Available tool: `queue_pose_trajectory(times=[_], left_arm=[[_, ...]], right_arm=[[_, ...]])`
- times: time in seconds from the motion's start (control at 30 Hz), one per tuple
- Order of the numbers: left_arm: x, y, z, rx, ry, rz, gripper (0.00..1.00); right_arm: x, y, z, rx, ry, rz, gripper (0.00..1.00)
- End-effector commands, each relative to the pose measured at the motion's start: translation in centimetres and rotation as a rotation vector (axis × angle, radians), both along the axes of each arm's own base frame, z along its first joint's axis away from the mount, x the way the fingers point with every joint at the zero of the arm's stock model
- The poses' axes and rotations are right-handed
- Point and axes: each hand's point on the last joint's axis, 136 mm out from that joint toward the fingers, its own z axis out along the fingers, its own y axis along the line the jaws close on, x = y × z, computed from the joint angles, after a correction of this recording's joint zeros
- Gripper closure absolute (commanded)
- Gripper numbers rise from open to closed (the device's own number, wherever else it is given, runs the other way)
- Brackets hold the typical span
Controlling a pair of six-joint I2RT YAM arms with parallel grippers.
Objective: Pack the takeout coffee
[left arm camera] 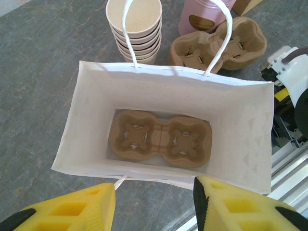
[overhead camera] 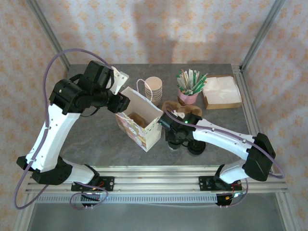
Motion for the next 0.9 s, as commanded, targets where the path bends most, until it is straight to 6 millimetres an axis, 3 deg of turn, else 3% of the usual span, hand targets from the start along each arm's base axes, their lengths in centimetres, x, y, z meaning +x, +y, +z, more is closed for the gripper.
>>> queue_pose_trajectory(times=[0.0,0.2,0.43,0.87], left_arm=[[0.2,0.3,1.3,-0.008,-0.048,0.021,0.50],[0.9,0.3,4.6,-0.116,-0.175,0.080,0.40],[1.7,2.2,7.4,-0.174,-0.310,0.214,0.36],[4.7,9.4,9.0,-0.442,-0.351,0.562,0.35]], right_arm=[[-0.1,-0.9,0.7,-0.024,-0.026,0.007,0.40],[0.3,-1.4,3.7,-0.006,-0.094,0.015,0.41],[0.4,-2.5,7.0,-0.008,-0.157,0.031,0.42],[0.6,-3.9,14.4,-0.003,-0.272,0.105,0.43]])
